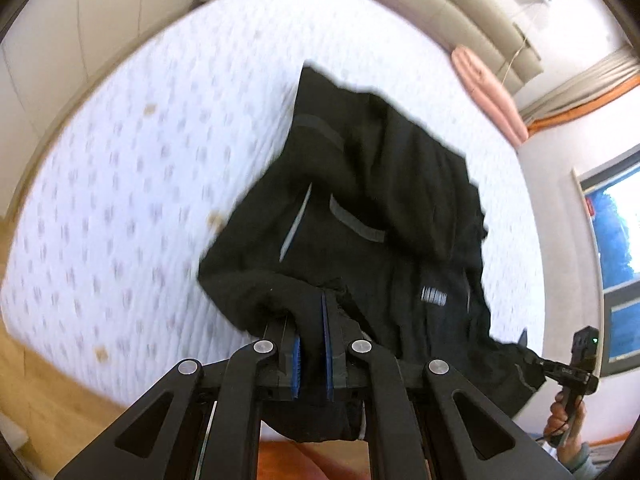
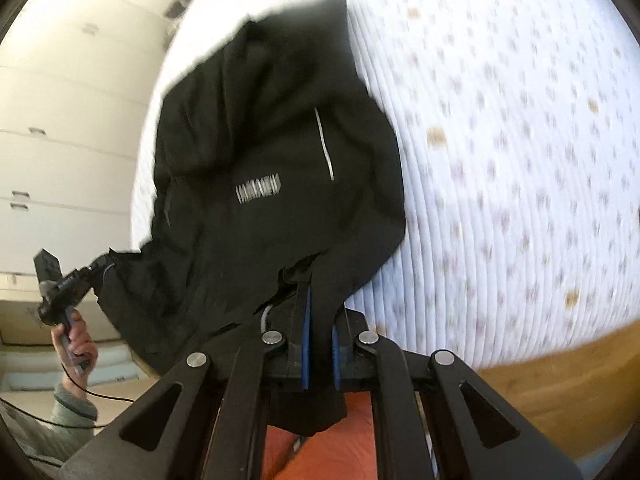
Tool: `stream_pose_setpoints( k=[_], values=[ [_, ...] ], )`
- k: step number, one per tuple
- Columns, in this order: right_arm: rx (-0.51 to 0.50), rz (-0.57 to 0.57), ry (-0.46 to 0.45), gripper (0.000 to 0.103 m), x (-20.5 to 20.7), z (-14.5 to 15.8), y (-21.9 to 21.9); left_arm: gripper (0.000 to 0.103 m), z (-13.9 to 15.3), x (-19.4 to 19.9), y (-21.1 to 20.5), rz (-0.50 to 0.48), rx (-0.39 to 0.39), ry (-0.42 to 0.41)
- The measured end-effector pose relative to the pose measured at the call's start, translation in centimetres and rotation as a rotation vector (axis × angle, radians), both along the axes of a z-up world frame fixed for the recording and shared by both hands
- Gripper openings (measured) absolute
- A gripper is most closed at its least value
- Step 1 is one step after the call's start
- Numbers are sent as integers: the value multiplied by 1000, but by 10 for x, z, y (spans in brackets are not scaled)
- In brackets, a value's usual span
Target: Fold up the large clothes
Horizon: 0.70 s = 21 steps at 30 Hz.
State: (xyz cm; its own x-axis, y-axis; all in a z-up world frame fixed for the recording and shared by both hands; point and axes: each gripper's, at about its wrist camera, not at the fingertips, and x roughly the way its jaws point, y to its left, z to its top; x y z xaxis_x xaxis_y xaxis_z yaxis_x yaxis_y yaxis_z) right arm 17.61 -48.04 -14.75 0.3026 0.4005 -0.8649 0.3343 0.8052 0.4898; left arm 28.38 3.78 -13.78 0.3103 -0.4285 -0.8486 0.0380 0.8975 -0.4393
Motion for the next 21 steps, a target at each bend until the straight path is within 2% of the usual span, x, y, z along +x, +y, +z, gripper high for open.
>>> stream_pose_setpoints(
  k=[5, 10, 12, 15, 17, 18, 19, 21],
  values=[
    [21, -70, -106, 11, 66, 32, -26, 9, 26, 67, -5, 36, -46, -104],
    [-59, -112, -170, 11, 148, 43, -36, 11, 36, 151, -28, 39, -56, -197],
    [-92, -136, -178, 11, 178, 35, -35, 13, 25, 184, -38, 52, -30, -195],
    [-127, -201, -144, 14, 224, 7, -42, 15, -7, 231, -53, 67, 16, -158],
    [-133, -243, -63, 18, 253, -27, -48, 17, -39, 260, -63, 59, 47, -105],
    [-120, -252, -33, 23, 257, -37, -57, 20, -50, 267, -67, 54, 59, -84],
    [-101, -271, 22, 28, 268, -59, -58, 20, -68, 276, -72, 41, 81, -48],
    [-87, -285, 73, 29, 276, -81, -62, 20, -93, 284, -79, -1, 106, -7]
  ],
)
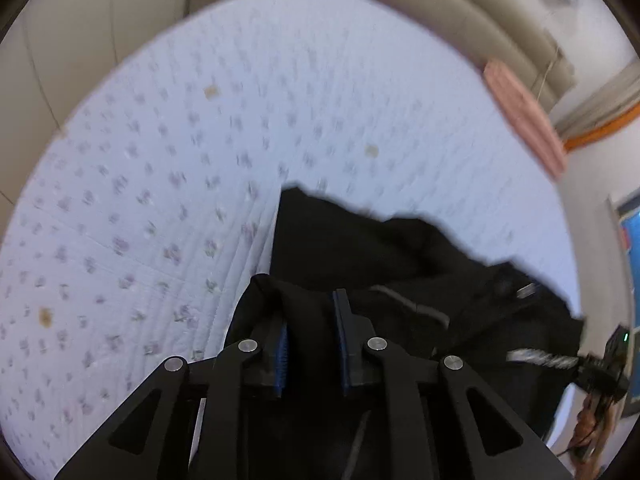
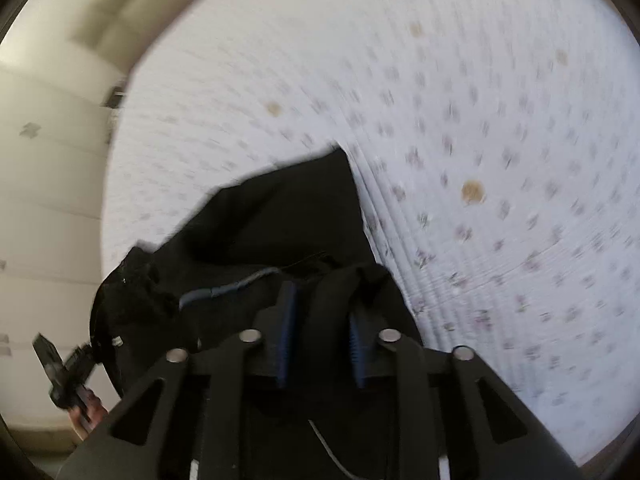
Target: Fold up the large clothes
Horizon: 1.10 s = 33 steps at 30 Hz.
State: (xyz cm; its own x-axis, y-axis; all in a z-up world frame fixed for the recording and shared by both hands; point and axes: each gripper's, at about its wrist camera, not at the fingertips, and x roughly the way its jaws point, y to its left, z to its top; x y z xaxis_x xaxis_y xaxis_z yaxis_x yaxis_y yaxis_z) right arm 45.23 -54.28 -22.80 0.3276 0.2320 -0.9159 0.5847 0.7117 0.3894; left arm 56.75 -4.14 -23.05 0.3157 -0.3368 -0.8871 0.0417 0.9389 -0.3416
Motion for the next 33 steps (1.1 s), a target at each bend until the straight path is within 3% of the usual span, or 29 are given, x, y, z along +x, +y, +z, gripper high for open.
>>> stream_pose_setpoints(
  k=[3, 9, 12, 14, 16, 19, 20, 22, 23, 27, 30, 33],
  values=[
    [-7, 1, 8, 31, 0, -13, -1, 21, -14, 6, -2, -50, -2, 13],
    [19, -6, -6, 31, -4, -7, -6, 22, -8, 17, 22, -76, -131, 82],
    [-29, -35, -64, 31, -15, 23, -15, 24, 16, 17, 45, -70, -249, 77],
    [-54, -78, -98, 34, -22, 39, -21, 24, 30, 18, 65, -59, -371, 81],
    [-112, -99, -118, 51, -28, 55, -22, 25, 38, 18, 75, -60, -426, 98],
    [-142, -63, -155, 51, -31, 74, -8, 27, 47, 13, 82, -71, -481, 99],
    [-136, -37, -174, 51, -31, 79, 0, 30, 50, 11, 84, -69, -476, 83],
    [-131, 46, -200, 51, -26, 88, 25, 62, 61, 6, 92, -35, -411, 18],
    [-134, 82, -207, 51, -22, 90, 36, 66, 65, 5, 98, -10, -402, -15],
    [-129, 266, -210, 51, -3, 88, 99, 70, 64, 5, 112, 38, -407, -30],
    [-162, 387, -188, 51, 12, 75, 145, 70, 58, 2, 103, 7, -317, -23],
    [-283, 470, -87, 51, 26, 47, 176, 70, 47, -1, 81, -78, -221, -17]
  ],
)
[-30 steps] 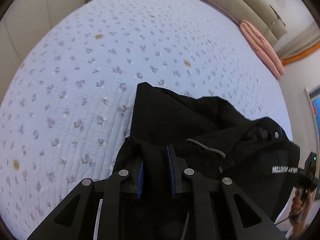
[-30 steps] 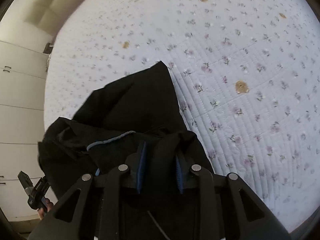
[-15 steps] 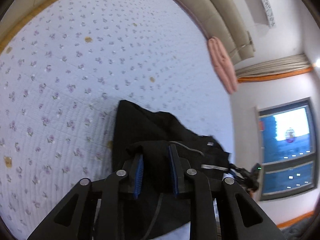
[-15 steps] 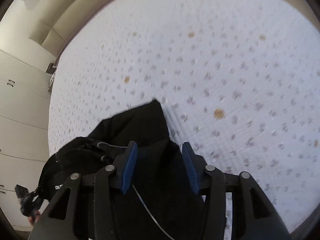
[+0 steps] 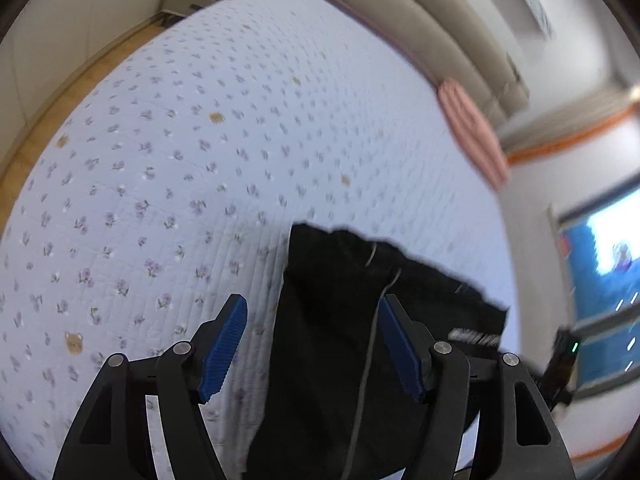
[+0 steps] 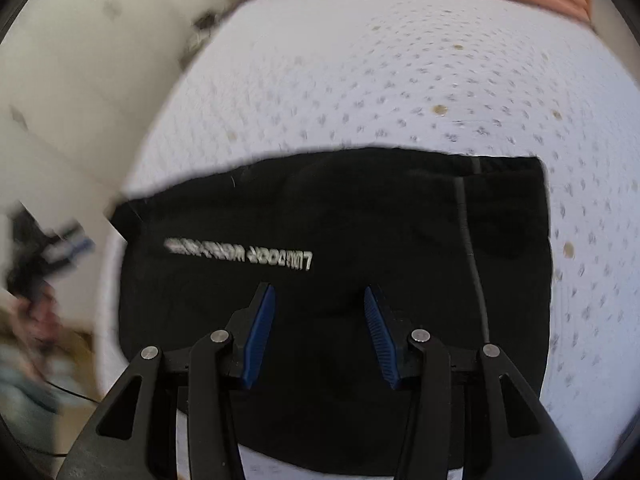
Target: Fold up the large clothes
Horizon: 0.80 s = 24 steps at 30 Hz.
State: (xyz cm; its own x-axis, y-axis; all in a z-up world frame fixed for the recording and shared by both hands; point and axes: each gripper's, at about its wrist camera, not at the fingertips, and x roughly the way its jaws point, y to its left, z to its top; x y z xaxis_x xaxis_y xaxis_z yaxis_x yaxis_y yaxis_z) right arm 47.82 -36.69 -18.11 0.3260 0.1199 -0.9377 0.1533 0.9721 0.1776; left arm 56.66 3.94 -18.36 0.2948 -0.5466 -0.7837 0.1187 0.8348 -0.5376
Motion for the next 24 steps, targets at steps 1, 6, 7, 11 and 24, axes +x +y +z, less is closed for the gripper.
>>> stream_pose_setpoints(
  k=[1, 6, 7, 11, 24],
  values=[
    [-39, 15, 46, 49, 6, -19, 6, 70, -3, 0, -7, -26, 25, -4],
    [-26, 3, 89, 53, 19, -65, 6, 70, -34, 16, -39, -135, 178, -14],
    [-22, 2, 94, 54, 20, -65, 6, 70, -40, 21, -45, -161, 199, -15],
    [-33, 26, 87, 54, 18, -67, 7, 70, -56, 41, -54, -210, 104, 17],
    [103, -47, -23, 55, -12, -31, -38, 21, -70, 52, -66, -193, -34, 9]
  ],
)
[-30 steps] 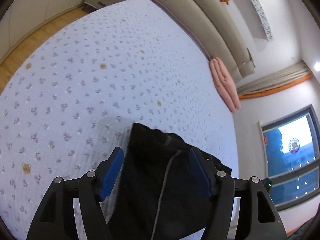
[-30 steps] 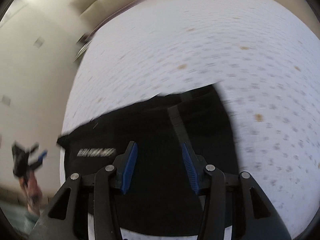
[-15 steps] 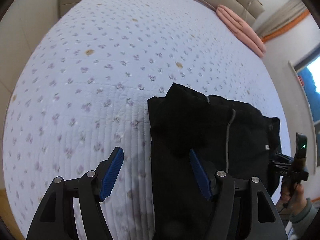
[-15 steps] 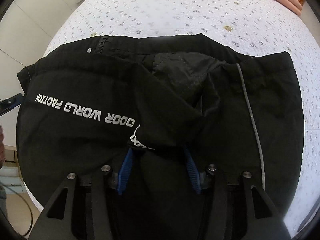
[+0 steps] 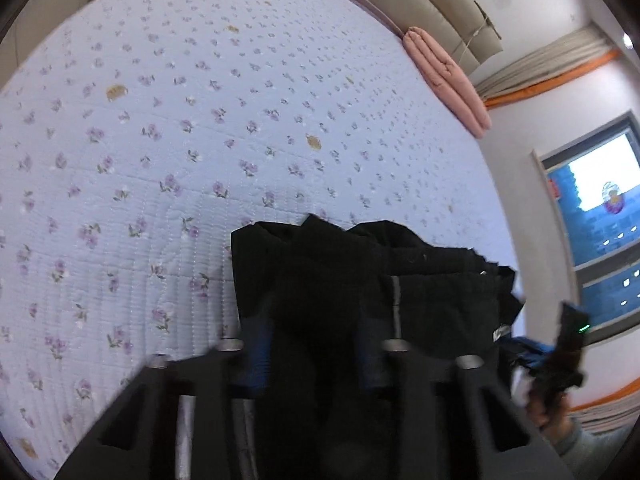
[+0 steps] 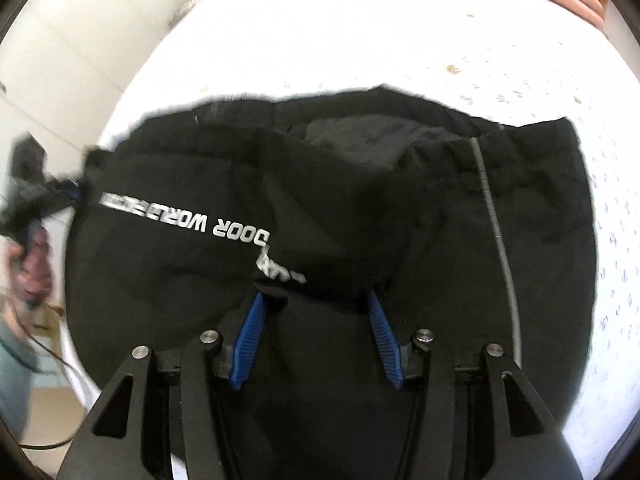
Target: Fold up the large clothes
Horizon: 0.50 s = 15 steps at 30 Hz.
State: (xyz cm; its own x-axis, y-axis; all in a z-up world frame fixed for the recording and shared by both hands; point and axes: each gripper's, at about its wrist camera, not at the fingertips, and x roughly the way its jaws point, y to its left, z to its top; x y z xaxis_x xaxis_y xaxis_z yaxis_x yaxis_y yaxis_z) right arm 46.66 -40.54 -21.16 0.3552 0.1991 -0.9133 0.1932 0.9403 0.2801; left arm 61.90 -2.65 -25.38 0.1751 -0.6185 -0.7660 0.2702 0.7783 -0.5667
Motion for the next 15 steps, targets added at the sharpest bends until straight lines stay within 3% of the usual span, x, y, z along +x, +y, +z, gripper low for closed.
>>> stream_pose_setpoints(
  k=[2, 4, 9, 12, 15],
  values=[
    [55, -65, -69, 67, -13, 19, -31, 19, 5, -6, -7, 11, 38, -34],
    [18, -145, -104, 73, -21, 32, -60, 18, 9, -7, -10, 20, 75, -50],
    [36, -335, -118, 76, -25, 31, -146, 18, 16, -10, -12, 36, 121, -48],
    [1, -311, -86, 76, -13, 21, -168, 18, 20, -10, -11, 60, 126, -39],
    [39, -228, -64, 76, 1, 10, -167, 18, 25, -13, -14, 72, 148, -46]
  ],
)
